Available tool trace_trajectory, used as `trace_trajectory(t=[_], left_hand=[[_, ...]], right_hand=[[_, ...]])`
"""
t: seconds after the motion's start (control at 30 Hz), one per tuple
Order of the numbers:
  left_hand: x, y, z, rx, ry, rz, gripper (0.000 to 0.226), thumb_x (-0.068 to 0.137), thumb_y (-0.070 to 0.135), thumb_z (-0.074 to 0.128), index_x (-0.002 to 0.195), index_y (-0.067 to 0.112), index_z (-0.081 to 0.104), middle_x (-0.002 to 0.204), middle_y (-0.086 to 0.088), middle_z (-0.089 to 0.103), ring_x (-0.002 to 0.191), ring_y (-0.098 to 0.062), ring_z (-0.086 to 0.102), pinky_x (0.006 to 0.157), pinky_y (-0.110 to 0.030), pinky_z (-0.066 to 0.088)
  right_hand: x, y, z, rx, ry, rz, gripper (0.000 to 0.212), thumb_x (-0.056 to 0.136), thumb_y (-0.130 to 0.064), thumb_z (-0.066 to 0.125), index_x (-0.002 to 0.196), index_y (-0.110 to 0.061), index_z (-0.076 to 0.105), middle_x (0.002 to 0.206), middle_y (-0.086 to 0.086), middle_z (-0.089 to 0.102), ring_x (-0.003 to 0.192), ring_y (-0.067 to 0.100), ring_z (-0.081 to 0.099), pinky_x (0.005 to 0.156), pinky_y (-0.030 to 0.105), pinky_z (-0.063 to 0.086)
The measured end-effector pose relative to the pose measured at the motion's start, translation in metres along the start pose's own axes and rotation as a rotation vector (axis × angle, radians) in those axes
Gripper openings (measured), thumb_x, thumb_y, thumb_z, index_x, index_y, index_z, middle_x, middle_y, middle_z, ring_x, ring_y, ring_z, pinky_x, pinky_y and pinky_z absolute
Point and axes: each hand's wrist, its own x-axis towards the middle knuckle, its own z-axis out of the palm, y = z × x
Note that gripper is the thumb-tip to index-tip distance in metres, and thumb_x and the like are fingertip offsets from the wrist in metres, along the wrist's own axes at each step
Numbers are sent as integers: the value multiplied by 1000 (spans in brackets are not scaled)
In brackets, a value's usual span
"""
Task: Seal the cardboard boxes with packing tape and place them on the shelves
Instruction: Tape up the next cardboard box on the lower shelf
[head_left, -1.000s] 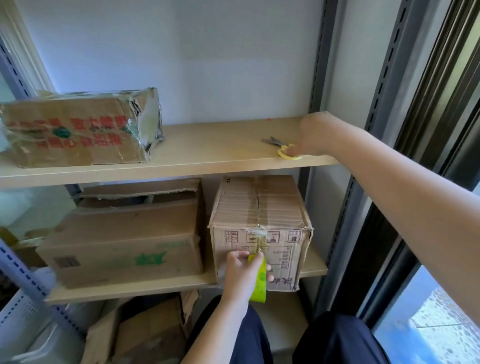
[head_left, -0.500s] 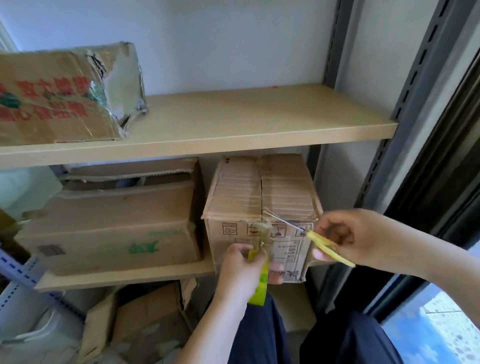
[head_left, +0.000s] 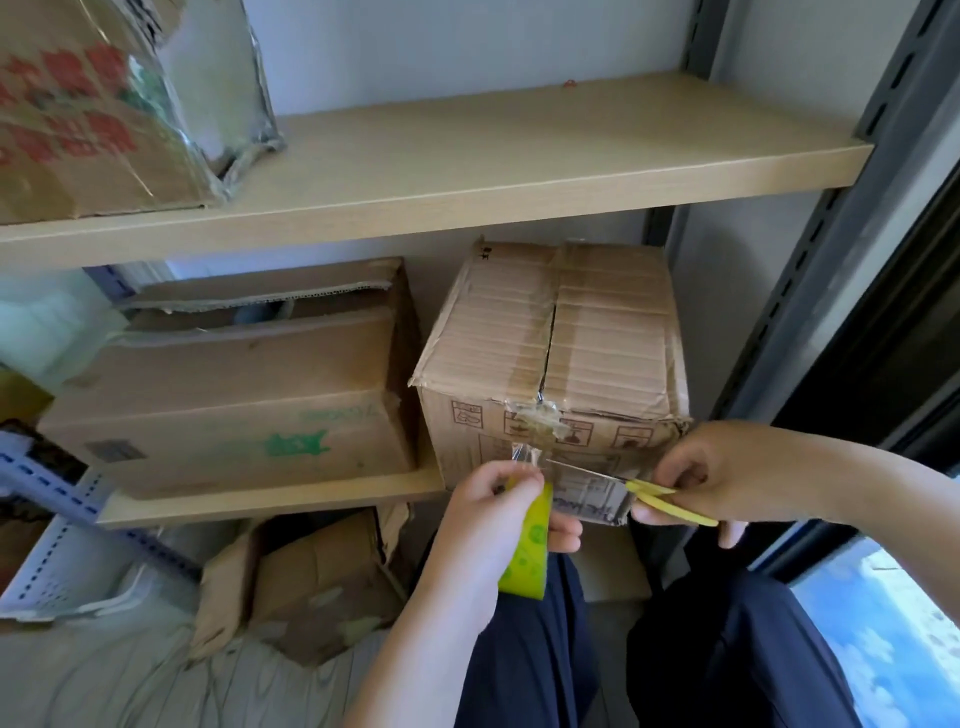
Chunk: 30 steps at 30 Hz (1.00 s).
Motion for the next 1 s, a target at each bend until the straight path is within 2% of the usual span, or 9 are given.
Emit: trace_trajectory(t=[0.07,0.17,0.23,0.33,0.6,0.73,0.87,1.0], left_hand=[[-1,1,-3,13,-2,6,13,101,19,56,111,13,62,71,-17,74,55,-22,69,59,-25,56],[-2,1,-5,60,-9,28,13,101,23,56,111,16,61,71,-15,74,56,-22,69,56,-24,56],[-3,1,-6,72,-11,42,14,101,25,56,111,17,61,71,-15,74,55,-21,69,54,-22,55],[-2,0,-6,89,0,69,13,100,25,55,111,18,60,70,-17,73,54,-22,68,50,-22,53],[8,-6,-8,128,14,85,16,100,29,57,109,16,57,65,-14,71,48,-21,64,49,-24,51],[10,-7,-9,144,27,88,16,99,31,57,106,18,57,62,-11,70,46,-18,61,49,-24,50],[11,-7,-10,164,38,84,16,98,32,59,106,18,58,62,-11,70,46,-18,61,50,-24,51],[11,-8,-9,149,38,83,15,98,28,59,107,16,58,61,-10,69,48,-20,62,51,-27,52]], right_hand=[[4,-1,8,43,-4,8,54,74,-73,64,88,-22,75,66,-12,61,67,12,73,70,18,49],[12,-3,14,226,-15,16,53,66,-69,71,84,-20,79,77,-2,65,77,15,70,73,26,60],[15,-6,15,311,-33,13,41,70,-61,73,81,-22,80,79,0,65,73,7,65,71,24,59],[19,-13,15,381,-36,13,47,65,-60,74,86,-19,81,77,0,64,67,2,61,67,20,55],[29,-18,22,323,16,4,54,58,-72,67,85,-27,81,72,-9,66,74,3,57,62,17,47],[33,-19,24,303,48,-13,54,55,-77,64,82,-33,80,70,-10,68,74,1,57,66,19,43],[37,-15,28,324,96,-52,47,59,-70,69,78,-28,80,66,-7,68,57,-4,52,63,19,40],[39,-12,29,347,109,-94,42,68,-62,71,78,-23,80,67,-3,70,59,-1,54,62,18,41]])
